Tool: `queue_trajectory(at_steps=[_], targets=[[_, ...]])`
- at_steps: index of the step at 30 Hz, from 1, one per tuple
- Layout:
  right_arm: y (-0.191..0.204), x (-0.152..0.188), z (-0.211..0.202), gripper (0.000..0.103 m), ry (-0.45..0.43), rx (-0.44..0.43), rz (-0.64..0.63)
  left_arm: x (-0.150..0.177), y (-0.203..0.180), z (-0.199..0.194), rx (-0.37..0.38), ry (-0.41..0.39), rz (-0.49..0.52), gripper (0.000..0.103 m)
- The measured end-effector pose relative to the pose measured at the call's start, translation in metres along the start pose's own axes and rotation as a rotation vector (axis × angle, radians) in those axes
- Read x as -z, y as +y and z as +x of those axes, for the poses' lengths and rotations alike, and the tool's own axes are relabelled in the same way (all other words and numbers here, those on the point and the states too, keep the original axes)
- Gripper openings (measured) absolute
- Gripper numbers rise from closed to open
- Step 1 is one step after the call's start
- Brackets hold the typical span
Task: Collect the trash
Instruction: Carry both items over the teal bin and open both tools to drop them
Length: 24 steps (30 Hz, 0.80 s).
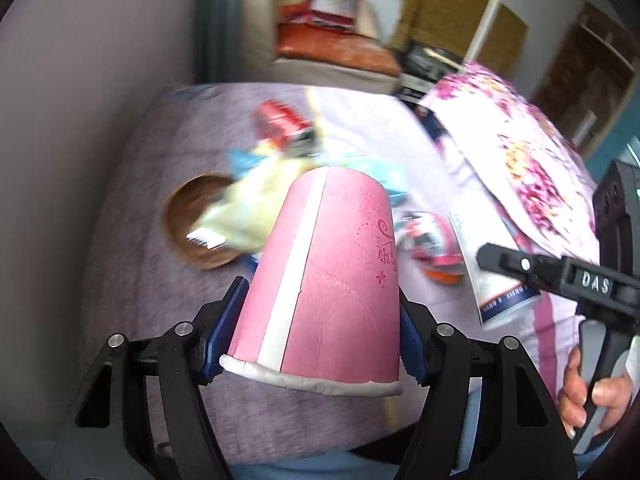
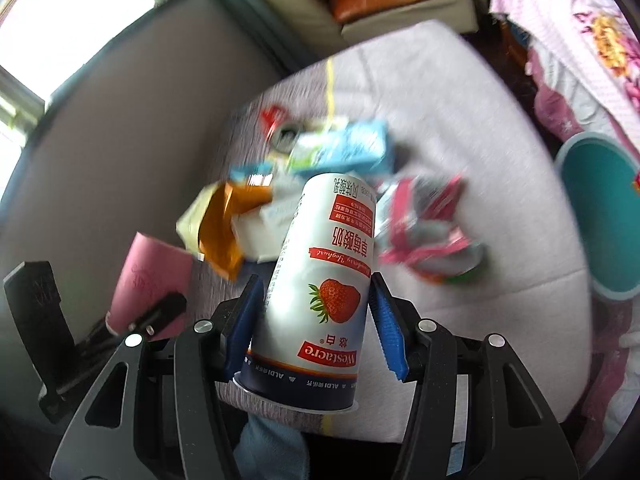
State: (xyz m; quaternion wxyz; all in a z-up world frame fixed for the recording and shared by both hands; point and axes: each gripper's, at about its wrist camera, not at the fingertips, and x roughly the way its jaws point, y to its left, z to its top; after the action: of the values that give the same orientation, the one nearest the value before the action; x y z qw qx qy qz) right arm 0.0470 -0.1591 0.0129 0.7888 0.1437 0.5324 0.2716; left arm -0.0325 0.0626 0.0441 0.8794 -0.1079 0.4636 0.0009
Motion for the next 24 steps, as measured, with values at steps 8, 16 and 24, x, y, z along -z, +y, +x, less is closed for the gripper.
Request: queue_trajectory(at_steps=[8, 16, 24], targets=[[-0.090, -0.016, -0.074, 0.052, -0.150, 0.096, 0.163, -0.038, -0.101, 0.056, 0.102, 0.053, 0.187, 0.069], [-0.201, -0.014, -0.121, 0.052, -0.241, 0.236, 0.329, -0.050, -0.224, 0.135, 0.214, 0.144, 0.354, 0.069], [-0.273, -0.011, -0.118, 0.052, -0.231, 0.279, 0.438, -0.043, -0.293, 0.203, 0.205, 0.250, 0.462, 0.069]])
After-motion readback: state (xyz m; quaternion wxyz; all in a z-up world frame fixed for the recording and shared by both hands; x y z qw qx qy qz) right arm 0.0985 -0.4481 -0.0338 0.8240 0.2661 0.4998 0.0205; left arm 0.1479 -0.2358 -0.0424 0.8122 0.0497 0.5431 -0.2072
